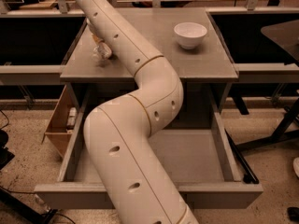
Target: Place water bottle into top drawer
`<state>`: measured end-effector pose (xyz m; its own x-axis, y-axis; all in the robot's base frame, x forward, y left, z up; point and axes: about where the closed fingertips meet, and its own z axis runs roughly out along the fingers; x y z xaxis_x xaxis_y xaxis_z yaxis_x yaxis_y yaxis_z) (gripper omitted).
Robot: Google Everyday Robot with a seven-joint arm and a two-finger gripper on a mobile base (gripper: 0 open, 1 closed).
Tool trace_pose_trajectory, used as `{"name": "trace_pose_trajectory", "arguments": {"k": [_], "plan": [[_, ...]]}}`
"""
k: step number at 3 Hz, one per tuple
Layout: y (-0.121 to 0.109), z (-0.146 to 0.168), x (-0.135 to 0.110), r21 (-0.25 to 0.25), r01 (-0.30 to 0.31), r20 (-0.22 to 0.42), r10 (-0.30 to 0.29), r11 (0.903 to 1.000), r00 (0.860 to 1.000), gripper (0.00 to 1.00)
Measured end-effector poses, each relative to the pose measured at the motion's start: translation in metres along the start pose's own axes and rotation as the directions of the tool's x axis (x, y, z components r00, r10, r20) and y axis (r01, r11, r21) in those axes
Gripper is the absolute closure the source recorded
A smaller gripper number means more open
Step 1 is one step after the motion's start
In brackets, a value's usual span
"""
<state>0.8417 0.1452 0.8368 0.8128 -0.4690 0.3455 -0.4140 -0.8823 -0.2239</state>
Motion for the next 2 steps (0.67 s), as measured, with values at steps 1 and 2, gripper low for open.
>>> {"name": "trace_pose_trajectory", "arguments": {"k": [1,2], "plan": [[-0.0001,-0.0001,0.0001,0.0,0.0,0.0,0.0,1.0,1.0,0.86],[-0.0005,-0.0022,0.0004,0.001,0.0,0.0,0.0,1.0,1.0,1.0]]}}
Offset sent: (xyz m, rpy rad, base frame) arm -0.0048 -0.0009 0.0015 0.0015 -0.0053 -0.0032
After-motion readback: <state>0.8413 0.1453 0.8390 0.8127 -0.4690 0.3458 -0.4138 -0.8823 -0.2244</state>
